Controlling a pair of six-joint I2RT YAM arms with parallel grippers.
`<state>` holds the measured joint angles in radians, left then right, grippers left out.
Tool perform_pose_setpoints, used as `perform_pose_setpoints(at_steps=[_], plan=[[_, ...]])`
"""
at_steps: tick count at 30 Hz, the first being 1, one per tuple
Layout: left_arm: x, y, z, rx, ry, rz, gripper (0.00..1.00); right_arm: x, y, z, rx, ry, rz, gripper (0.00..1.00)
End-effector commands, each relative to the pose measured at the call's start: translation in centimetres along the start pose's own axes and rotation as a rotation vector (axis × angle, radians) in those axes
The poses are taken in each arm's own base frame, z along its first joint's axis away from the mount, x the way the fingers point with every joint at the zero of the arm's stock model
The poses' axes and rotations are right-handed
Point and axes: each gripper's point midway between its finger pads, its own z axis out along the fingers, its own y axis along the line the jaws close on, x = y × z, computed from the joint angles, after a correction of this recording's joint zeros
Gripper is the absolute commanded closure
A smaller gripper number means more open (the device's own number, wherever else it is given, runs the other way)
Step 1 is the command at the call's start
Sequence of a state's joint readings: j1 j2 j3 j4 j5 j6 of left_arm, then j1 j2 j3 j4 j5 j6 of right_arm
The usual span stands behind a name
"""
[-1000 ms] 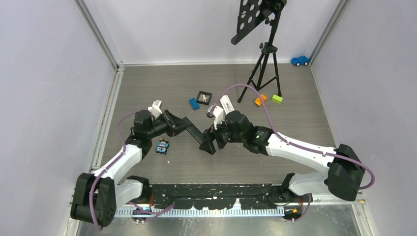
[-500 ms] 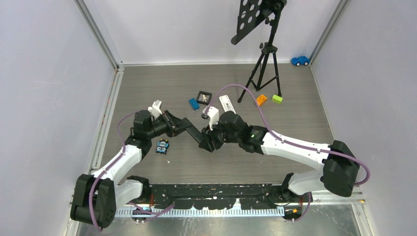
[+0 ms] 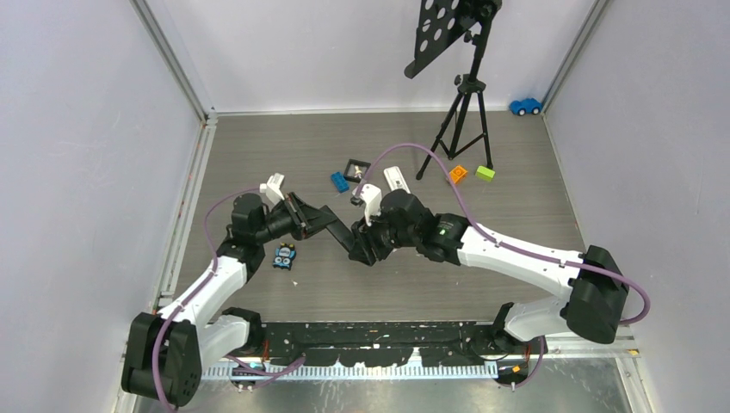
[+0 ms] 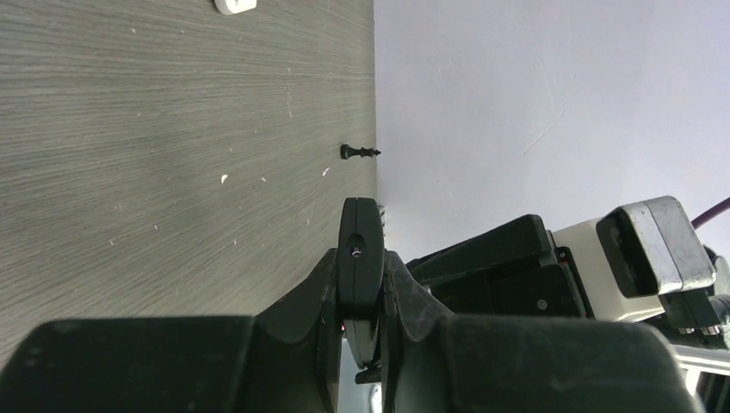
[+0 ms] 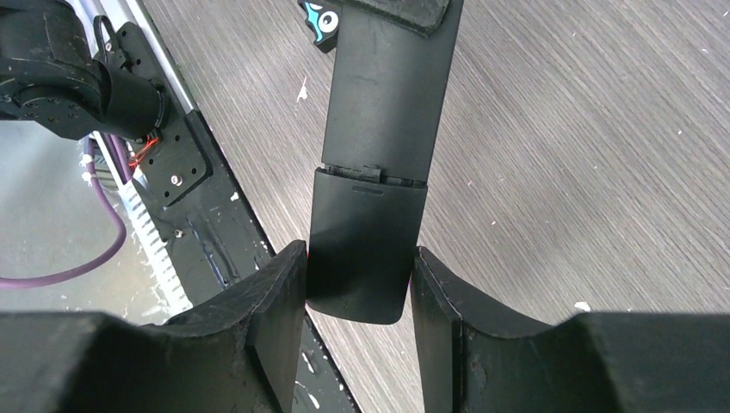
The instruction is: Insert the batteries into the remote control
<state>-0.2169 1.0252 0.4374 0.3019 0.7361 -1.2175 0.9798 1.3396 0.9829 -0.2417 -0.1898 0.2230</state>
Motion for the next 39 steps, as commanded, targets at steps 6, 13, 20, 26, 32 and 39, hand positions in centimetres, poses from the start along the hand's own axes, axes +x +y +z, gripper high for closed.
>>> perform_pose_setpoints(at_steps=[6, 13, 20, 26, 32, 39], plan=[[-0.1, -2.3, -0.5, 0.065, 0.012, 0.173, 1.00, 0.0, 1.2, -0.6, -0.052, 0.070, -0.033, 0.63], [-0.1, -2.2, -0.4, 0.063, 0.015, 0.156, 1.00, 0.6, 1.5, 0.2, -0.074, 0.113, -0.051, 0.62], [-0.1, -1.8, -0.2, 0.062, 0.014, 0.137, 1.00, 0.2, 1.5, 1.1, -0.060, 0.089, -0.014, 0.62], [0.0, -2.0, -0.3, 0.081, 0.013, 0.150, 1.00, 0.5, 1.4, 1.8, -0.054, 0.130, -0.005, 0.60], [0.2, -2.4, -0.4, 0.101, 0.015, 0.142, 1.00, 1.0, 1.2, 2.7, -0.044, 0.164, -0.004, 0.58], [0.6, -1.9, -0.5, 0.095, 0.025, 0.121, 1.00, 0.5, 1.4, 3.2, -0.047, 0.159, -0.007, 0.55]])
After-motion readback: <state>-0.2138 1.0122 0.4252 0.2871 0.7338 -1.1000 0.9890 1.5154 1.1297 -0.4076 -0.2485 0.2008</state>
